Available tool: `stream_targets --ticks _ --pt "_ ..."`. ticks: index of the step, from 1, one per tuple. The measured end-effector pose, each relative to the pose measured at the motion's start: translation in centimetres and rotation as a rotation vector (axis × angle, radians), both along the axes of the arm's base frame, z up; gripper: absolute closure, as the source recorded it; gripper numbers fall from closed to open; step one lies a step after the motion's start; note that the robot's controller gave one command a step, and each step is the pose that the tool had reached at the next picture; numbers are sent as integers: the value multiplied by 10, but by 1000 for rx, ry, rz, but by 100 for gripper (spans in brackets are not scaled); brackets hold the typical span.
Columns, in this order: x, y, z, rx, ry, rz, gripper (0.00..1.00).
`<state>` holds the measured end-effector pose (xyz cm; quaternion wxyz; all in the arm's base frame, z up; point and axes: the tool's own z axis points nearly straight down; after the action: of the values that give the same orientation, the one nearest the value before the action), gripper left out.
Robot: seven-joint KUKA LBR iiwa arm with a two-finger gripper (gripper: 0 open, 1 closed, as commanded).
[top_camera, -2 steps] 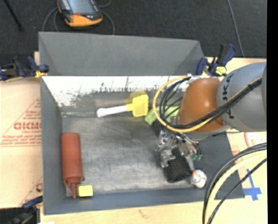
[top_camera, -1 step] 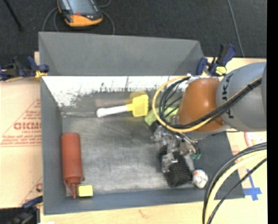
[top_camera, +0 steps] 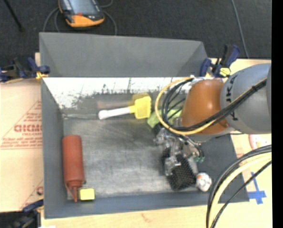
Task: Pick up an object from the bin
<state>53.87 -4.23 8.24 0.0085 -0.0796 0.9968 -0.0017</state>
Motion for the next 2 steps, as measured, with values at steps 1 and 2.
stream_targets --ticks 1,2 --pt "-13 -17 6 5 -5 60 0" --pt "-9 -43 -7 14 12 273 100"
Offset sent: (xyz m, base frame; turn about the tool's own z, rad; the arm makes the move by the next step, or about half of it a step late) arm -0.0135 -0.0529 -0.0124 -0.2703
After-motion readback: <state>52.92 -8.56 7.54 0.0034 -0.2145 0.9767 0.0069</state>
